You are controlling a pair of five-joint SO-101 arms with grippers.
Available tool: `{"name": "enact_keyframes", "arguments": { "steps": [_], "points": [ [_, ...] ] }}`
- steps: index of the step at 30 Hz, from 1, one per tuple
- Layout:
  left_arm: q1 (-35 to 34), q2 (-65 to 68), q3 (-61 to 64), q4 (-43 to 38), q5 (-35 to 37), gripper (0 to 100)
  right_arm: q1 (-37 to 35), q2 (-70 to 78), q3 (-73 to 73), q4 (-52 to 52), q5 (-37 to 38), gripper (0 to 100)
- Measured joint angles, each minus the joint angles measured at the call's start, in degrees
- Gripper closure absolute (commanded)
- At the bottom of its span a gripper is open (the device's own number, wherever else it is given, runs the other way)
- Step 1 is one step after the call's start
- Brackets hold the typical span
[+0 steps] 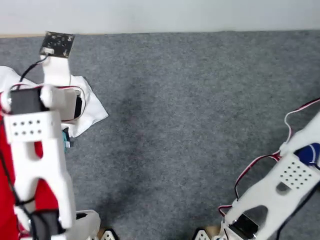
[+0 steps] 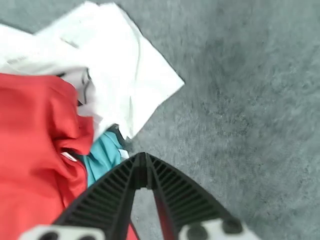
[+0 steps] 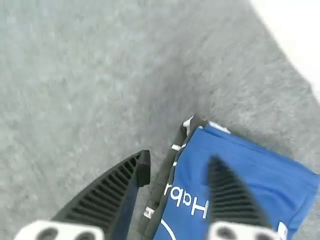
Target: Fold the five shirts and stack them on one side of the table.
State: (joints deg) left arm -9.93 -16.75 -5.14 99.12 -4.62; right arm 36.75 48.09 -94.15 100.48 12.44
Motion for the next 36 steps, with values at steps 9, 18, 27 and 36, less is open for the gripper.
{"name": "enact_keyframes", "arguments": {
  "steps": [9,18,27,36],
  "points": [
    [-5.98,-4.31,0.09,0.09,-0.09,99,-0.18,-10.46,0.35,0.00,-0.79,99.0],
    [-27.78,-7.03,12.66,0.09,-11.08,99,-0.18,-38.86,34.99,0.00,-0.79,99.0],
    [-33.23,-11.96,30.42,0.00,-25.14,99,-0.18,-72.88,84.31,0.00,-0.79,98.9],
    [-37.01,-11.96,43.69,-0.09,-42.81,90,-0.18,-89.41,104.44,0.00,-0.79,98.8]
  ]
}}
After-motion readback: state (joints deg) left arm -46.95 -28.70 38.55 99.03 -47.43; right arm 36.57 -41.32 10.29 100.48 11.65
